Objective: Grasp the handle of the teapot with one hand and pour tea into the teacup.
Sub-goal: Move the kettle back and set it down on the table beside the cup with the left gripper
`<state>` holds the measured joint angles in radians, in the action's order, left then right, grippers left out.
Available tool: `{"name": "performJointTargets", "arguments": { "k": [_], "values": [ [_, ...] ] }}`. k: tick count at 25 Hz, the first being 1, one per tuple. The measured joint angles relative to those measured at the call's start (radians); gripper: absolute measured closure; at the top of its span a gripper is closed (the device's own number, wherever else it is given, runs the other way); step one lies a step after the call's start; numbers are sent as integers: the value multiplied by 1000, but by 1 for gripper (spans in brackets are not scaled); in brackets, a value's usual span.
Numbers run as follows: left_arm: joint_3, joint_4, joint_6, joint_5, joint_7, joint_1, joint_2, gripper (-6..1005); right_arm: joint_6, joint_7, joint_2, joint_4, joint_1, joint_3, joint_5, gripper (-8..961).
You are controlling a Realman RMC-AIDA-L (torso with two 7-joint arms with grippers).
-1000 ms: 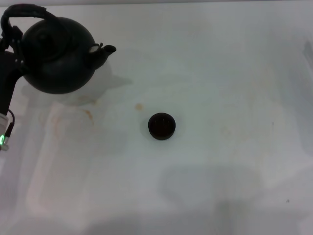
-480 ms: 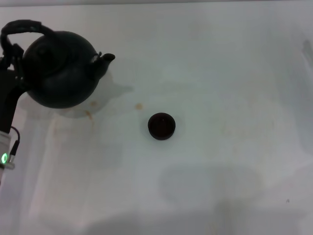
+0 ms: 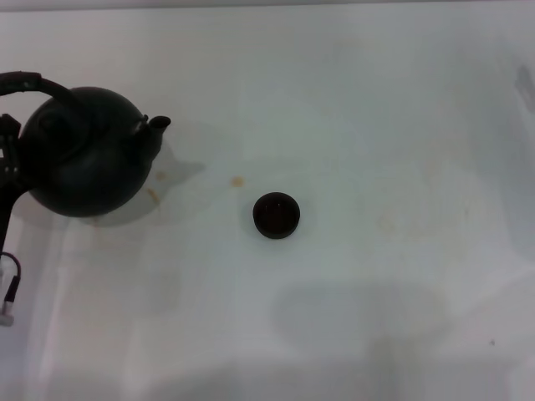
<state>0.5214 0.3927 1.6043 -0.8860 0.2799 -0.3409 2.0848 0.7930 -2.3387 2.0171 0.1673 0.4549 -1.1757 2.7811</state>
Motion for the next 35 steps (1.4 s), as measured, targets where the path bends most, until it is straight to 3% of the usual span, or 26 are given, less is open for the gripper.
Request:
{"name": "performJointTargets", "arguments": {
  "k": [35],
  "values": [
    [-2,-13,-112,-29,-9,6,-2,874,-3,-8,-3,-3,-4,7,0,129]
  ]
}}
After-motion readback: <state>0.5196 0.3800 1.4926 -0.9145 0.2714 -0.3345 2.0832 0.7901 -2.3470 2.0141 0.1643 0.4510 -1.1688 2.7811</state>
